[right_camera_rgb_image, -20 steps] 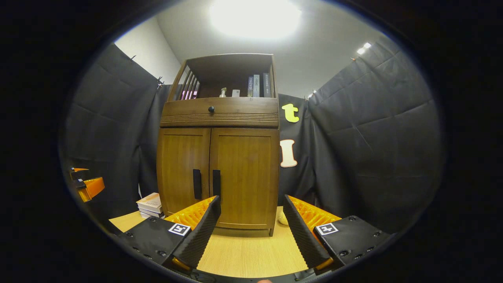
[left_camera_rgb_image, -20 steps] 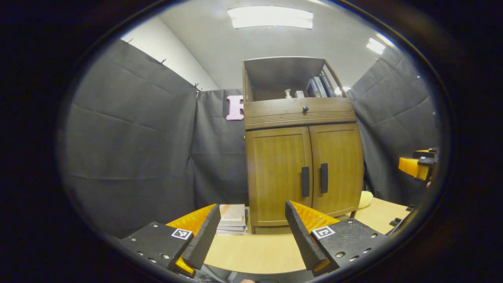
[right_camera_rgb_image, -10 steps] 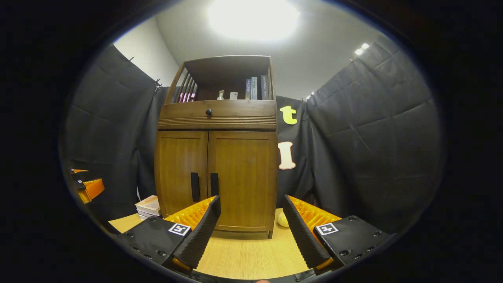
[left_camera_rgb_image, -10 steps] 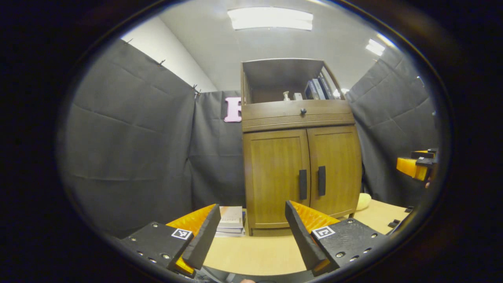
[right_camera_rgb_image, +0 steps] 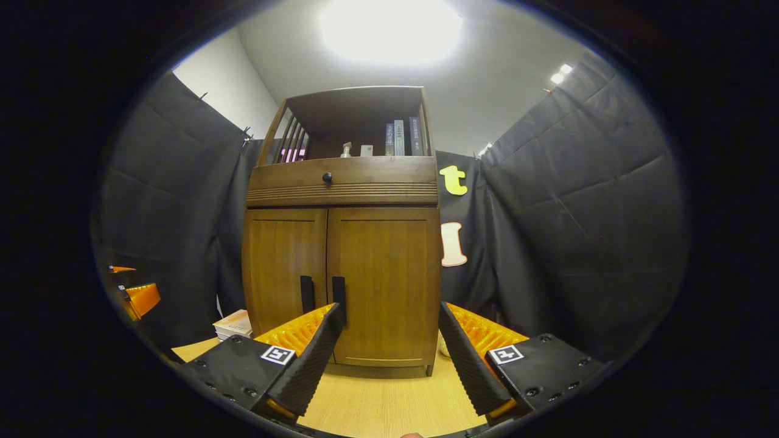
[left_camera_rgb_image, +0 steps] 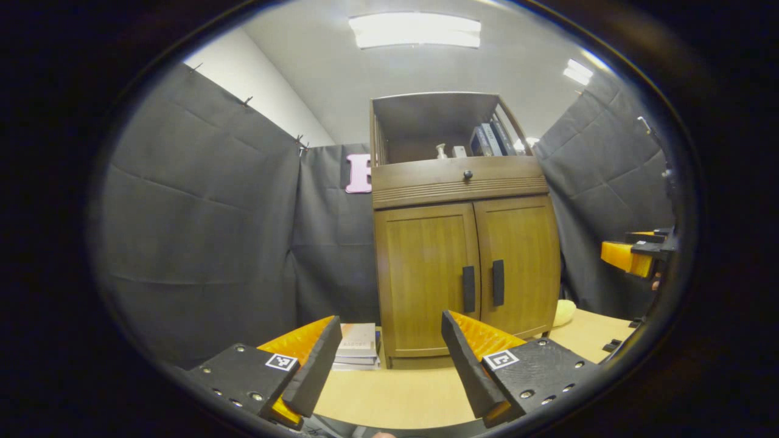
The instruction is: Open the right door of the double-door shoe cabinet with the right hand, and open the left door with the left hand.
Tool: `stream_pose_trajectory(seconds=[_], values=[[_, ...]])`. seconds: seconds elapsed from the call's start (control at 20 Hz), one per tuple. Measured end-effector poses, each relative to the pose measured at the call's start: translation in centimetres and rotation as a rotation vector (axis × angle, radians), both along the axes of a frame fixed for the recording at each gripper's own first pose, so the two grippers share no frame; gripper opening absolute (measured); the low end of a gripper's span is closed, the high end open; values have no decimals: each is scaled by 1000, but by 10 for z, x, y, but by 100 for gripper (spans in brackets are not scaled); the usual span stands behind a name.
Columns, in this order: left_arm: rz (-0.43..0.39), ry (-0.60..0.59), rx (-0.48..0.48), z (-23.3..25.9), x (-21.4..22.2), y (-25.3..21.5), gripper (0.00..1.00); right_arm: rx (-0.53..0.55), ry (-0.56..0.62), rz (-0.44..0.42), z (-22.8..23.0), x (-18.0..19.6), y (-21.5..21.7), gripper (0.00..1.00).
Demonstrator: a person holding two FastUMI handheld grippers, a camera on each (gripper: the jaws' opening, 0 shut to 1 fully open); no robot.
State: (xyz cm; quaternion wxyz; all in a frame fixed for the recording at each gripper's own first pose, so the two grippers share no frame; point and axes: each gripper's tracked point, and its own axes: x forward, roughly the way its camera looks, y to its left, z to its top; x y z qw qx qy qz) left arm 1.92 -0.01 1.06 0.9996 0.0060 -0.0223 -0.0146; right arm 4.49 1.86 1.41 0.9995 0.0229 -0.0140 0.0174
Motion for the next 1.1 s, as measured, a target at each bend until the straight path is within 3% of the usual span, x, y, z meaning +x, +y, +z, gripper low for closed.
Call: stream_pose_trajectory(seconds=[0.45,1.1], values=[[34,1,-1,3,21,8,96,11,4,46,4,72,26,100],[115,1,31,3,61,28,96,15,38,130,-17,173,73,96]])
